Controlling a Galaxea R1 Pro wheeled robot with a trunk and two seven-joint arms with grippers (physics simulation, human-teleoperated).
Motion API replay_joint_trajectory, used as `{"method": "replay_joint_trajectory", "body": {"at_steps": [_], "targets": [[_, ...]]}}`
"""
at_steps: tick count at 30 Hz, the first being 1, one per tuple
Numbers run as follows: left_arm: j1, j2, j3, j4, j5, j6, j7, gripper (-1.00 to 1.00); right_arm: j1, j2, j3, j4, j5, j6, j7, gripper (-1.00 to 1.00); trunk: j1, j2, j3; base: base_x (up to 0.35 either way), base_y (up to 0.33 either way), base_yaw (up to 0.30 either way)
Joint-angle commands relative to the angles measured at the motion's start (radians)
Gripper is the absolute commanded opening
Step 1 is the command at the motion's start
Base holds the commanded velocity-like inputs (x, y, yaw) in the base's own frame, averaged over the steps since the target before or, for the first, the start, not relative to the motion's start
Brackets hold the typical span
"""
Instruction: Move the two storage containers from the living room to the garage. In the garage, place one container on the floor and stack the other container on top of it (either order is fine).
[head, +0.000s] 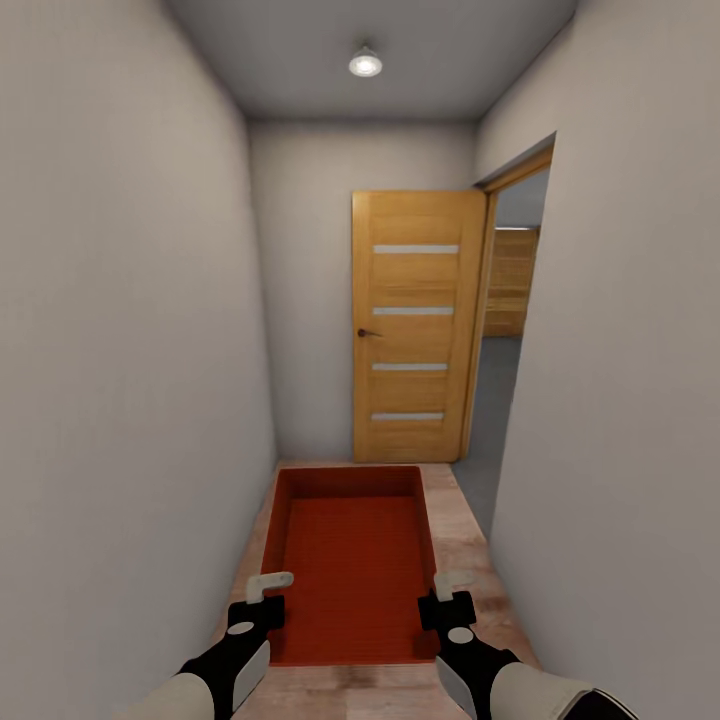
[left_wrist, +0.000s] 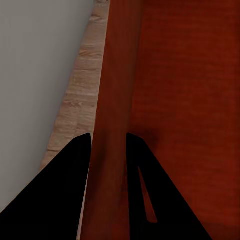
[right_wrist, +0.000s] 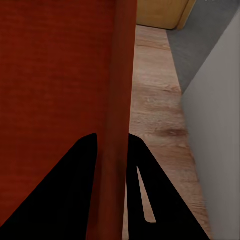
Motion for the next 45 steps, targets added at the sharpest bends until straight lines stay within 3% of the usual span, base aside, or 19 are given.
{"method": "replay_joint_trajectory", "body": {"at_steps": [1,45], "targets": [[0.0,0.0,0.016,0.0,-0.003,-0.005,0.044,-1.0,-0.001,0.001,-0.083,-0.011,0.007,0.002,0.036,-1.0,0.001,-0.001,-0.001,0.322,0.0,0.0],[0.0,0.0,0.016,0.0,-0.003,-0.006,0.044,-1.0,-0.001,0.001,-0.082,-0.011,0.007,0.002,0.037,-1.0,0.001,-0.001,-0.001,0.322,0.0,0.0]]}}
